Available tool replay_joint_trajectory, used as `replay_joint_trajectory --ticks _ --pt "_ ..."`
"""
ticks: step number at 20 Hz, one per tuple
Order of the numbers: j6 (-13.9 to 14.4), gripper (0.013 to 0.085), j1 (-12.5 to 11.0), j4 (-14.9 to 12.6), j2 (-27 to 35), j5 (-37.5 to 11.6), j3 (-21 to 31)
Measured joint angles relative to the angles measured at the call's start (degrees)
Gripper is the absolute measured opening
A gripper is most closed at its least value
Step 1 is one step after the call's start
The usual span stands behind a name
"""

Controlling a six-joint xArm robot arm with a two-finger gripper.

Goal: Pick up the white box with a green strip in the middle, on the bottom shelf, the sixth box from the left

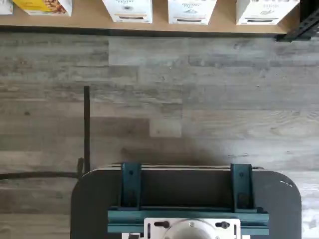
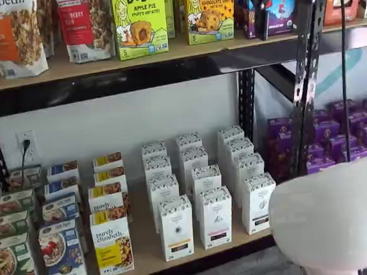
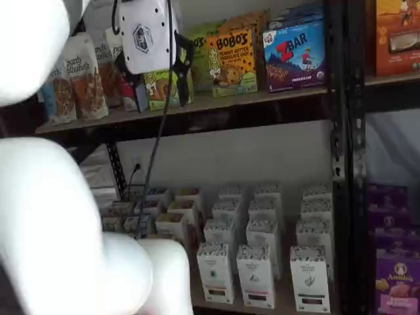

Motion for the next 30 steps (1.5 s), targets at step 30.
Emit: replay_joint_trajectory --ticks 30 --pt "-1.4 0.085 -1.6 -4.3 -7.4 -39.4 38.1"
